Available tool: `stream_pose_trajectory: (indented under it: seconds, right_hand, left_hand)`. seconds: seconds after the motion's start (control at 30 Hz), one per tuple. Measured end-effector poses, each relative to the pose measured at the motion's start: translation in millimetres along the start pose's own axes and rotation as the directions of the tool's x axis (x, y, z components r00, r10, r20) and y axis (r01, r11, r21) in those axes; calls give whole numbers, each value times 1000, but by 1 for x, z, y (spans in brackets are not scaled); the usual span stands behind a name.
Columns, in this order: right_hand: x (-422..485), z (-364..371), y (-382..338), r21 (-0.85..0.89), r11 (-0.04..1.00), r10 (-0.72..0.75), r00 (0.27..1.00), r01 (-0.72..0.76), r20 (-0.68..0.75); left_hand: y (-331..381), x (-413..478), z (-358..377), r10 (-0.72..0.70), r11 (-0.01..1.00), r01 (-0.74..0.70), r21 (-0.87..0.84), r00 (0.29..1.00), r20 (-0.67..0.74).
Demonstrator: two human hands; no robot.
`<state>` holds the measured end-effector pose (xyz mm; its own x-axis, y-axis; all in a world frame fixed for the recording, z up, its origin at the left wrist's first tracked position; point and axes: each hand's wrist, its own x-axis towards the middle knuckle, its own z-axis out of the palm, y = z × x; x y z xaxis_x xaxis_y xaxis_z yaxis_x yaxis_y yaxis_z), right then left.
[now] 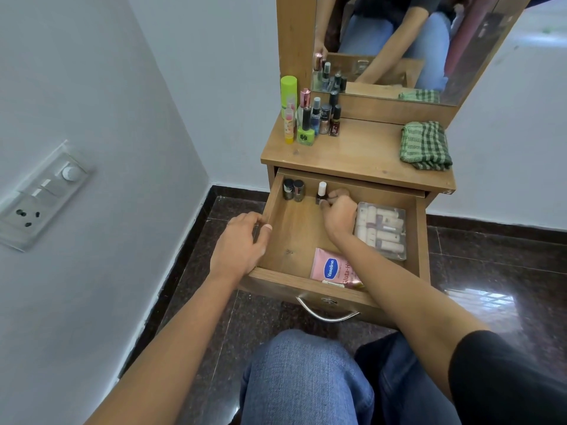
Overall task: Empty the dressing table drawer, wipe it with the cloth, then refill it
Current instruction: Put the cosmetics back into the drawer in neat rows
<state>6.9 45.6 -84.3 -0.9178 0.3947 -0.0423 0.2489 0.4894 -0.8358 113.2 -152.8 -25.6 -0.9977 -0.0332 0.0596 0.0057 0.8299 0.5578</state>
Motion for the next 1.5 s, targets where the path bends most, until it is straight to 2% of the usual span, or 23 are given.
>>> stream_pose_trajectory:
  seconds: [0.27, 0.37, 0.47, 0.53, 0.6, 0.7, 0.93, 1.13, 1.27, 1.5]
  right_hand:
    - [-4, -9, -6, -10, 1000, -20, 1000, 20, 19]
    - [-12, -29, -15, -23, 980, -199, 980, 199, 7]
    - [-10, -55, -40, -27, 907, -421, 906, 421, -43]
    - [8, -67, -63, 39, 874, -481, 873, 485, -85]
    - [33, -75, -87, 82, 872, -470, 873, 482, -132]
    - [64, -77, -107, 50, 900, -423, 895, 433, -140]
    - [87, -66, -115, -13, 884, -467, 879, 467, -95]
    - [93, -62, -115, -29, 884, -466, 877, 466, -118]
    - [88, -67, -113, 58, 873, -475, 871, 485, -126]
    - [38, -92, -100, 177, 761, -578, 777, 624, -249]
  left_hand:
    - [0, 0, 0, 2, 1000, -2, -2, 1000, -5]
    - [-1, 0, 0, 14, 1000, -14, -1, 1000, -9]
    - [-2, 1, 1, 20, 1000, -20, 1, 1000, -17]
    - [-3, 1, 2, 17, 1000, -17, -1, 1000, -17]
    - [-2, 1, 2, 15, 1000, -15, -4, 1000, -21]
    - [-2, 0, 2, 11, 1000, -11, -4, 1000, -19]
    - [-2, 1, 2, 21, 1000, -21, -11, 1000, -20]
    - [-3, 1, 2, 21, 1000, -21, -15, 1000, -19]
    - [-2, 1, 1, 22, 1000, -22, -17, 999, -23]
    - [-3, 2, 2, 20, 1000, -21, -21, 999, -25]
